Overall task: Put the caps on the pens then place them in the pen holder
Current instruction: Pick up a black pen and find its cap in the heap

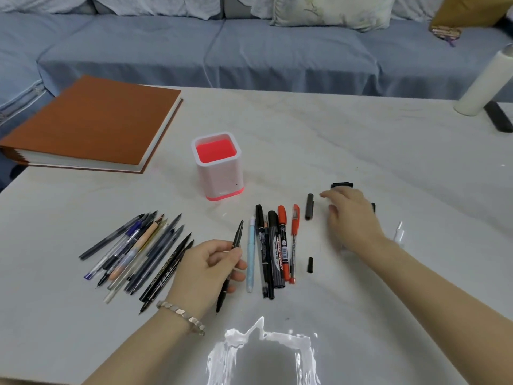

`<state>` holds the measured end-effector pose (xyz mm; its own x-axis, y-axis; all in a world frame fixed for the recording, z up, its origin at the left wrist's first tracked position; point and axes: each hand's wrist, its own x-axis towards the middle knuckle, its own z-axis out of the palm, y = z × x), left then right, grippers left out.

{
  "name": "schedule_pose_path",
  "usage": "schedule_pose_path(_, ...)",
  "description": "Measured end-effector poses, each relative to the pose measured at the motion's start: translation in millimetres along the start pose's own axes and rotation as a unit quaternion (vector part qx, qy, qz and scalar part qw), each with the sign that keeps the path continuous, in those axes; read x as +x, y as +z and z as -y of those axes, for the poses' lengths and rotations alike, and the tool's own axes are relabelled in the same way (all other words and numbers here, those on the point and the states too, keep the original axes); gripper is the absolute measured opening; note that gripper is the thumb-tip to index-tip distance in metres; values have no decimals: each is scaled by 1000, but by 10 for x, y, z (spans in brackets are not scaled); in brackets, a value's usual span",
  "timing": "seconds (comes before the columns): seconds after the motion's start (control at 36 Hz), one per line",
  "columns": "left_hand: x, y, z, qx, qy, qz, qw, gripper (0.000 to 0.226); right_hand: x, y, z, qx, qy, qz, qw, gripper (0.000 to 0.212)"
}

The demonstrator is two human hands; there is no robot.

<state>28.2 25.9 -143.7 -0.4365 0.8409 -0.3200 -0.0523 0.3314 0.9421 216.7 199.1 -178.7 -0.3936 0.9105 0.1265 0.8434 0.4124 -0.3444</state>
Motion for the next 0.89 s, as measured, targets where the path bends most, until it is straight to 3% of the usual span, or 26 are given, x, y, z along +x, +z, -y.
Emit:
schedule_pose_path(0.08,13,70,-12,-7,2,11,1000,8,-2,-107,-201,-38,103,-7,994,33)
schedule_pose_path(0.19,35,174,-26,-16,-1,16,1000,14,-29,-215,-442,-24,210,41,977,31)
schedule_pose_path(0.33,60,258,-48,-2,1,23,1000,9,-70,-246,-550,59,225,34,972,24)
schedule_pose_path(0.44,52,303,-118,-8,6,26,1000,9,-154,-355,-418,204,245,-4,948,40)
schedule_pose_path(0.53,21,317,-175,-18,4,38,999,10,-261,-474,-151,381,241,9,893,30)
schedule_pose_path(0.64,-40,327,-219,-34,-2,59,998,11,-487,-641,235,616,232,51,751,17)
schedule_pose_path(0.69,-71,329,-231,-39,-3,74,996,10,-583,-701,383,670,223,51,706,13)
schedule_pose_path(0.78,-108,327,-243,-38,1,95,995,11,-673,-719,564,697,206,52,685,10)
schedule_pose_path(0.89,-154,319,-236,-26,13,101,994,15,-714,-656,725,690,192,40,697,17)
